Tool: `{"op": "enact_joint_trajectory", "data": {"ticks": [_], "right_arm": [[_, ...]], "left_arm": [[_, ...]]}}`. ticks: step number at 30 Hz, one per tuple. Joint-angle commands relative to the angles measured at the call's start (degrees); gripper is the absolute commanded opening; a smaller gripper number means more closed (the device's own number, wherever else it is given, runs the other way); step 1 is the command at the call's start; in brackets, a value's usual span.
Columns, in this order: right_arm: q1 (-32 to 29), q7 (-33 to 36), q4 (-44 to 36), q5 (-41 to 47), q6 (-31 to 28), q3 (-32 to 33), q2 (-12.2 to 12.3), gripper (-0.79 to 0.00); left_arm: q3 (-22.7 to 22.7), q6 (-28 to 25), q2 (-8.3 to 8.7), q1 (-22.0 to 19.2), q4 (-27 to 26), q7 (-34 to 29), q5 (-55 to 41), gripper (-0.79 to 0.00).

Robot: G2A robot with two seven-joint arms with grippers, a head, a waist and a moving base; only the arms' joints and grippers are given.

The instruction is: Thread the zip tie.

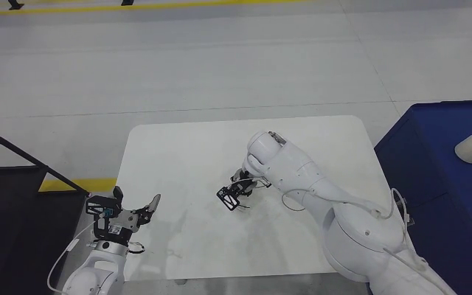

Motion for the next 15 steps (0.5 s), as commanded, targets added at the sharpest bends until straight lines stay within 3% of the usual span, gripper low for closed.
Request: {"op": "enact_joint_trajectory", "data": {"ticks": [1,9,15], "right_arm": [[0.1,0.0,0.2,-0.1,0.0,0.0,-0.2,-0.785],[0.8,0.0,-2.5,1.8,0.0,0.0,0.6,-0.785],[0.2,-1.2,-9.6,5.5,1.1,0.0,4.9,-0.785]], "left_arm": [[0.0,0.0,0.0,0.0,0.0,0.0,0.0,0.0],[0.0,0.0,0.0,0.0,0.0,0.0,0.0,0.0],[0.0,0.0,0.0,0.0,0.0,0.0,0.0,0.0]]}}
